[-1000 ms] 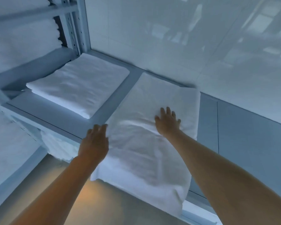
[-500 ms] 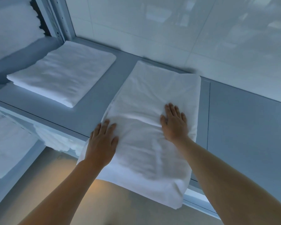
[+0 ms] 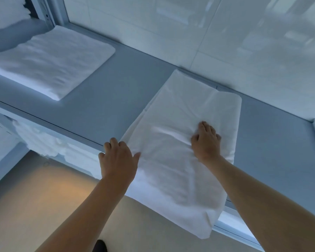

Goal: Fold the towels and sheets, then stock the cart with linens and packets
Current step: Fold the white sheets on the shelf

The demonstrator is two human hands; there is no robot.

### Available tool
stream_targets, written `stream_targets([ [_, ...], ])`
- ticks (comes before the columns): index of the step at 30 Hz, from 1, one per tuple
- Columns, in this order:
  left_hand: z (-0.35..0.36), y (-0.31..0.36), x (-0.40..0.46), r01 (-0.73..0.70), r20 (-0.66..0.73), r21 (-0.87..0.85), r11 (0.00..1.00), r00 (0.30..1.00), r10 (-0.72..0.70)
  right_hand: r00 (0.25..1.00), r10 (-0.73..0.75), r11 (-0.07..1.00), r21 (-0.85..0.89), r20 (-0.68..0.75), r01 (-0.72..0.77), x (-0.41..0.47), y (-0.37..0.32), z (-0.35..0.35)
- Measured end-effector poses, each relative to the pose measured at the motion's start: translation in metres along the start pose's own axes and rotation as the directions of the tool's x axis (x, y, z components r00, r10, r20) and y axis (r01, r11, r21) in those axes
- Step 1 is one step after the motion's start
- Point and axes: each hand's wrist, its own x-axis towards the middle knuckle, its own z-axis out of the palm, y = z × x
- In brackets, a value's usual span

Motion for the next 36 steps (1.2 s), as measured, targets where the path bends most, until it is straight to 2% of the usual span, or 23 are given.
stream_targets([
  [2,-0.002,-0.003,0.0,0.044,0.045,-0.029,0.999,0.998,-0.043,0.974,-0.225,0.974,0.029,0.016,0.224,0.009,-0.038,-0.007],
  [4,-0.003,-0.009,0.002,0.073,0.092,-0.073,0.995,0.994,-0.066,0.89,-0.453,0.888,0.114,0.058,0.445,0.017,-0.087,-0.01],
  [5,-0.004,-0.012,0.002,0.091,0.125,-0.115,0.989,0.989,-0.076,0.848,-0.525,0.846,0.16,0.079,0.509,0.019,-0.112,-0.009],
  [8,-0.004,-0.019,-0.004,0.086,0.16,-0.234,0.968,0.986,-0.048,0.751,-0.653,0.753,0.184,0.099,0.631,0.017,-0.16,-0.002],
  [11,-0.009,-0.022,-0.013,0.071,0.161,-0.431,0.899,0.987,0.0,0.711,-0.696,0.718,0.087,0.106,0.69,0.007,-0.166,0.004],
  [15,-0.03,-0.026,-0.014,0.048,0.095,-0.584,0.81,0.995,0.01,0.725,-0.686,0.727,0.025,0.057,0.686,0.012,-0.166,-0.007],
  [17,-0.045,-0.03,-0.006,-0.001,0.009,-0.615,0.788,1.0,0.009,0.742,-0.667,0.735,0.101,-0.063,0.67,0.024,-0.172,-0.02],
  [19,-0.056,-0.04,0.011,-0.037,-0.05,-0.583,0.811,0.999,0.009,0.774,-0.613,0.746,0.206,-0.157,0.633,0.035,-0.184,-0.028],
  [21,-0.053,-0.059,0.03,0.026,0.009,-0.504,0.863,1.0,-0.025,0.83,-0.546,0.795,0.239,-0.12,0.557,0.038,-0.196,-0.02],
  [23,-0.038,-0.079,0.04,0.137,0.127,-0.382,0.914,0.987,-0.094,0.862,-0.506,0.857,0.113,-0.001,0.503,0.031,-0.2,0.006],
  [25,-0.015,-0.093,0.038,0.167,0.128,-0.322,0.932,0.983,-0.132,0.905,-0.42,0.907,0.056,0.067,0.417,0.02,-0.196,0.032],
  [28,0.003,-0.103,0.033,0.099,-0.011,-0.289,0.952,0.994,-0.107,0.929,-0.366,0.925,0.125,0.05,0.358,0.02,-0.19,0.046],
  [32,-0.001,-0.106,0.033,0.036,-0.095,-0.185,0.982,0.994,-0.055,0.929,-0.365,0.922,0.164,0.058,0.351,0.022,-0.171,0.036],
  [34,-0.013,-0.097,0.032,-0.061,-0.182,-0.188,0.98,0.983,0.026,0.961,-0.276,0.953,0.131,0.011,0.272,0.019,-0.145,0.028],
  [36,-0.02,-0.08,0.036,-0.185,-0.21,-0.21,0.96,0.968,0.141,0.987,-0.159,0.981,0.111,-0.007,0.158,0.016,-0.109,0.021],
])
